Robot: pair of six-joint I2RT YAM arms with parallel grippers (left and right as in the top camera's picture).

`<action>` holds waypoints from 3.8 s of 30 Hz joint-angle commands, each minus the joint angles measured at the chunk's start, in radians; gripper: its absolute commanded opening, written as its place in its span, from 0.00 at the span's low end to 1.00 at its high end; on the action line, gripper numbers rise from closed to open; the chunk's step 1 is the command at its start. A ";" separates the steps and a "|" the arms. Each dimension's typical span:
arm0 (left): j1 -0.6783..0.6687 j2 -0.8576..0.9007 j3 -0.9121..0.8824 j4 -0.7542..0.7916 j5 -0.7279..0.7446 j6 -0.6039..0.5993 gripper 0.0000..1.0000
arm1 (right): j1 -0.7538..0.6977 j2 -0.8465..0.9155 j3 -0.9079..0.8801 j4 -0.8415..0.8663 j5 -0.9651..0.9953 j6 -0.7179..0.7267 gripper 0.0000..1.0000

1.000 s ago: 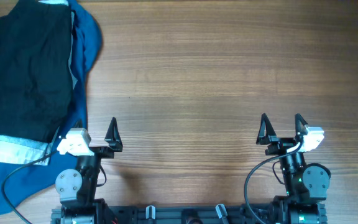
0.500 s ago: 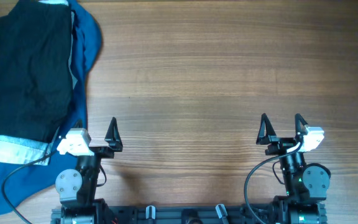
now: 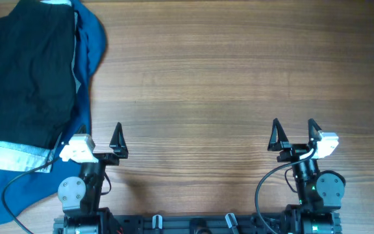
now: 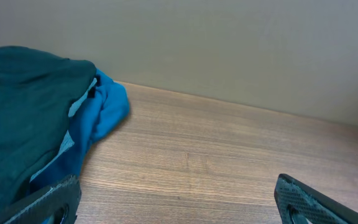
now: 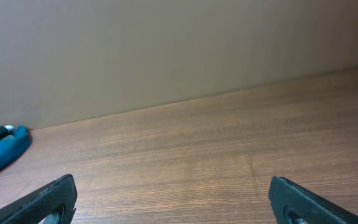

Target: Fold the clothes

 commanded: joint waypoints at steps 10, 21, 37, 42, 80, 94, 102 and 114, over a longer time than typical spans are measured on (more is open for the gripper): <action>0.005 -0.009 -0.006 -0.001 0.009 -0.009 1.00 | 0.005 -0.008 -0.006 0.006 0.018 0.011 1.00; 0.005 -0.009 -0.006 -0.001 0.009 -0.009 1.00 | 0.005 -0.008 -0.006 0.005 0.055 0.011 1.00; 0.005 -0.009 -0.005 0.042 0.047 -0.149 1.00 | 0.005 0.009 -0.003 0.087 -0.010 0.160 1.00; 0.005 -0.002 0.016 0.040 0.054 -0.181 1.00 | 0.005 0.054 0.042 0.133 -0.073 0.028 1.00; 0.109 1.563 1.563 -0.886 -0.003 0.056 1.00 | 0.005 1.362 1.303 -0.593 -0.220 -0.192 1.00; 0.528 1.889 1.565 -0.445 0.014 0.060 1.00 | 0.005 1.389 1.295 -0.593 -0.220 -0.120 1.00; 0.605 2.109 1.633 -0.316 0.080 0.059 0.96 | 0.005 1.412 1.295 -0.599 -0.220 -0.120 1.00; 0.626 2.260 1.705 -0.222 0.077 0.082 0.93 | 0.005 1.419 1.295 -0.616 -0.220 -0.115 1.00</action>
